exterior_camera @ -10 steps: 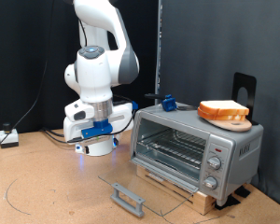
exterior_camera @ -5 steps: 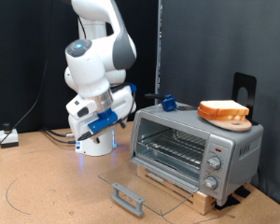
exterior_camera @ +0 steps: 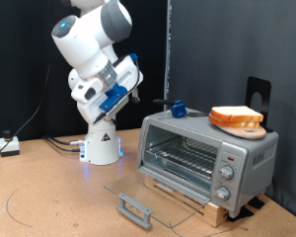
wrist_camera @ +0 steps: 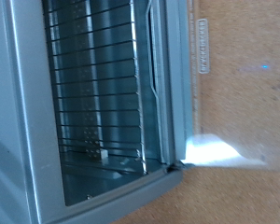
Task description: Make a piece of toast with the oven
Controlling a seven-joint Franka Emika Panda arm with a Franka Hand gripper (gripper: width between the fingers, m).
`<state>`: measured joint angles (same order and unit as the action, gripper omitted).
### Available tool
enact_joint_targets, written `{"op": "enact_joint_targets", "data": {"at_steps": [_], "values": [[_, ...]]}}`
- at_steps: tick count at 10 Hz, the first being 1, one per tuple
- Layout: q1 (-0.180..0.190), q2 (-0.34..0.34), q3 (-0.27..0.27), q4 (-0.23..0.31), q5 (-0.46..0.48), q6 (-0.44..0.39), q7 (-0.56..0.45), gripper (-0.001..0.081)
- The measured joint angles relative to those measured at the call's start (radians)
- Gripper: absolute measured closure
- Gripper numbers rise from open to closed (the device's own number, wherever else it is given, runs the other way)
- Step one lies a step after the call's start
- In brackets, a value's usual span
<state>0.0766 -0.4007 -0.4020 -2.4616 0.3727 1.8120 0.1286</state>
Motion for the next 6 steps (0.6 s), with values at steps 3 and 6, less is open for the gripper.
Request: {"op": "enact_joint_targets", "data": {"at_steps": [3,6], "values": [[0.005,-0.032,0.008,-0.009,0.019,-0.005,-0.019,-0.0003],[0.081,-0.064,-0.007,0.005,0.122,-0.109,-0.322,-0.0003]]}}
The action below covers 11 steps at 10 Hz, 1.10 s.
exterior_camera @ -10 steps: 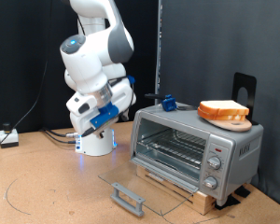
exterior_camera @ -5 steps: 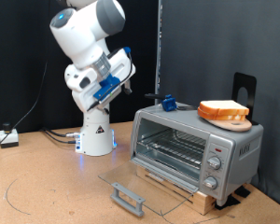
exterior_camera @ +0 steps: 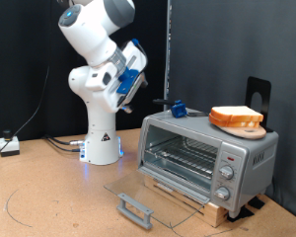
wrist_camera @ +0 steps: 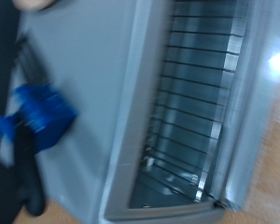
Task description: Make a piece of toast with the oven
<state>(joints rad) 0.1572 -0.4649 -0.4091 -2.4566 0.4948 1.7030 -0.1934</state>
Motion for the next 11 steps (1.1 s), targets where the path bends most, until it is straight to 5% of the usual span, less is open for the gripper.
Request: {"op": "enact_joint_targets", "data": {"at_steps": [4,8,11], "values": [[0.087,-0.093,0.037,0.004,-0.012,-0.060,-0.302,-0.0003],[0.094,-0.146,0.102,0.017,-0.043,-0.130,-0.271,-0.0003],[0.098,-0.230,0.136,-0.027,-0.063,-0.084,-0.445,-0.0003]]}}
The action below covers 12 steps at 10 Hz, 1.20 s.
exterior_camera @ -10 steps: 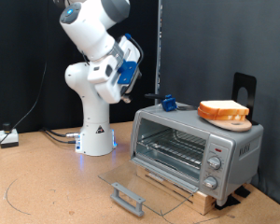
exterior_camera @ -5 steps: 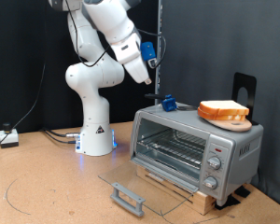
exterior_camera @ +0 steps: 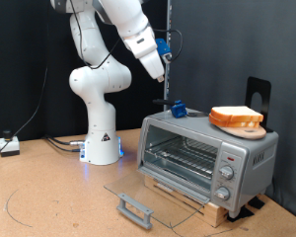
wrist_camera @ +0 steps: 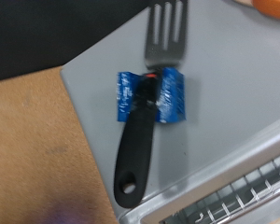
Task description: Make a piece of toast with the oven
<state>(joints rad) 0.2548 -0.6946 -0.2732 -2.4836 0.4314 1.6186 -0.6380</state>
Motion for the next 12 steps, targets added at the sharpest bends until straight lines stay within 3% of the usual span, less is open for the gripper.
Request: {"op": "enact_joint_targets", "data": {"at_steps": [2,5,9,10,12], "values": [[-0.004,-0.098,0.025,-0.039,0.001,0.013,-0.022,-0.0003],[-0.058,-0.233,0.094,-0.118,0.000,0.067,0.117,-0.0003],[-0.084,-0.269,0.125,-0.172,0.000,0.083,0.150,-0.0003],[-0.084,-0.276,0.130,-0.185,0.028,0.138,0.138,-0.0003],[-0.069,-0.326,0.153,-0.268,0.097,0.291,0.074,-0.0003]]}}
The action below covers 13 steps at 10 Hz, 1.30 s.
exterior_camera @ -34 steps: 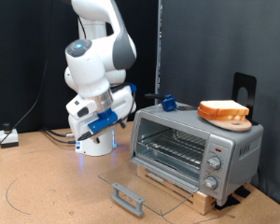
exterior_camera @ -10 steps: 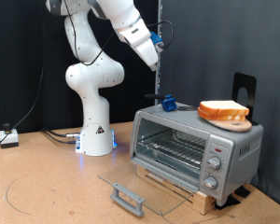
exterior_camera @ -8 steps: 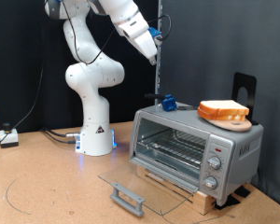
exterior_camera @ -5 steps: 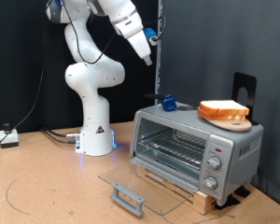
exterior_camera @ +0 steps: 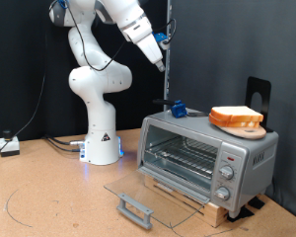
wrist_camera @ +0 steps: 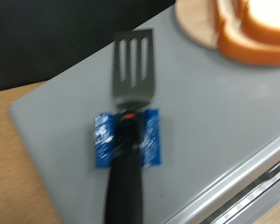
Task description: Make a piece of toast with the oven
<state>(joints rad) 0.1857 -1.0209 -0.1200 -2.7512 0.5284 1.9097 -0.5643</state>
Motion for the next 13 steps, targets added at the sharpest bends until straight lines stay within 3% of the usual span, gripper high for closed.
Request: {"op": "enact_joint_targets", "data": {"at_steps": [2,4,5,8,13], "values": [[0.012,-0.043,0.029,-0.078,0.005,0.024,-0.026,-0.0003],[0.019,-0.043,0.080,-0.117,0.012,0.042,-0.020,-0.0003],[0.019,-0.042,0.108,-0.126,0.016,0.065,-0.012,-0.0003],[0.018,-0.015,0.111,-0.103,0.016,0.057,0.001,-0.0003],[0.020,0.076,0.212,-0.117,0.016,0.126,0.018,-0.0003]]}}
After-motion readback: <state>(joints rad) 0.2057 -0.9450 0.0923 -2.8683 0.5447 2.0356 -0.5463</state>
